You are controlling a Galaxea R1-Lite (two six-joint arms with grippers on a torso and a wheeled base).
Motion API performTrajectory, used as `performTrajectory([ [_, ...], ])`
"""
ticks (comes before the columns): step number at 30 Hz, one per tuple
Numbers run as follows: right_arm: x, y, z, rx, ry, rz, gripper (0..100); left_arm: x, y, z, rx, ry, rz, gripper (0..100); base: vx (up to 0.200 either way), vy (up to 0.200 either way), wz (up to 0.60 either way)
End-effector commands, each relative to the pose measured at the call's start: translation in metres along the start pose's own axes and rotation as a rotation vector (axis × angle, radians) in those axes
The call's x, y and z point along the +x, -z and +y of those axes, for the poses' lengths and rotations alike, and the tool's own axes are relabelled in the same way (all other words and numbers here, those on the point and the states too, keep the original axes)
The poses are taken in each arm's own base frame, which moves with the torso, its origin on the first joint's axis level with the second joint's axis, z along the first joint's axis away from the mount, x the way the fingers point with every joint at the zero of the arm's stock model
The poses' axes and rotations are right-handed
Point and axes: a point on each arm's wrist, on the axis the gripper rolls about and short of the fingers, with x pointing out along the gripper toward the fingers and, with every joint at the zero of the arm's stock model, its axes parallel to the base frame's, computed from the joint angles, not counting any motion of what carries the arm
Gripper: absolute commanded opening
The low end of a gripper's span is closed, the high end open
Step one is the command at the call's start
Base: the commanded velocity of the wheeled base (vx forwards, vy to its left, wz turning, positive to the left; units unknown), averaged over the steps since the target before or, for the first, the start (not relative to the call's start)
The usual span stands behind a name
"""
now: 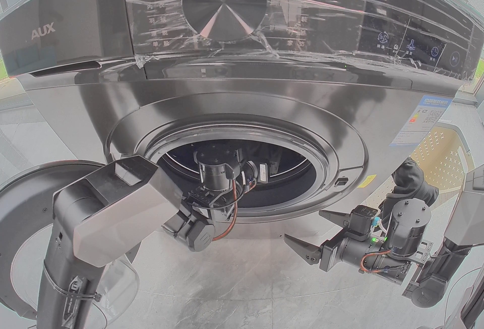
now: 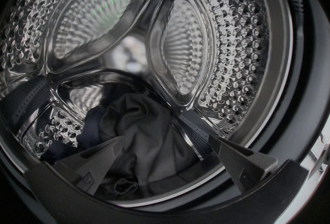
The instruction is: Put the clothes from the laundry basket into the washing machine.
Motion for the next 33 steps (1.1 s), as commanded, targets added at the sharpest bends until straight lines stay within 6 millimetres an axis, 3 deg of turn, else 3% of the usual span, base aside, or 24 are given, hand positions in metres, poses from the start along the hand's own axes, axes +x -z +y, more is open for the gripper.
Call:
performTrajectory([
  [1,-0.002,0.000,0.000,0.001,-0.001,0.002,100,-0.041,-0.031,-0.029,0.007,0.061,-0.013,100,0.000,0.000,0.00],
  [5,-0.003,0.001,0.000,0.001,0.001,0.005,100,-0.066,-0.027,-0.030,0.020,0.079,0.030,100,0.000,0.000,0.00],
  [14,-0.014,-0.002,0.004,-0.004,-0.019,0.003,100,-0.128,-0.041,-0.041,0.014,0.163,0.063,100,0.000,0.000,0.00],
  [16,-0.021,-0.008,0.005,-0.002,-0.026,-0.022,100,-0.156,-0.036,-0.047,0.016,0.209,0.096,100,0.000,0.000,0.00],
  [19,-0.035,-0.010,0.006,-0.004,-0.033,-0.026,100,-0.182,-0.036,-0.048,0.011,0.246,0.095,100,0.000,0.000,0.00],
  [22,-0.054,-0.011,0.007,-0.004,-0.031,-0.028,100,-0.207,-0.043,-0.043,-0.015,0.264,0.112,100,0.000,0.000,0.00],
  [23,-0.054,-0.011,0.007,-0.004,-0.031,-0.028,100,-0.207,-0.043,-0.043,-0.015,0.264,0.112,100,0.000,0.000,0.00],
  [24,-0.066,-0.013,0.007,-0.006,-0.029,-0.037,100,-0.224,-0.053,-0.038,-0.046,0.279,0.113,100,0.000,0.000,0.00],
  [26,-0.079,-0.017,0.006,-0.004,-0.016,-0.059,100,-0.238,-0.061,-0.032,-0.066,0.290,0.106,100,0.000,0.000,0.00],
  [30,-0.093,-0.031,0.005,-0.003,0.006,-0.147,100,-0.257,-0.070,-0.018,-0.067,0.268,0.098,100,0.000,0.000,0.00],
  [33,-0.109,-0.045,-0.003,-0.007,0.080,-0.250,100,-0.275,-0.082,0.006,-0.074,0.200,0.064,100,0.000,0.000,0.00],
])
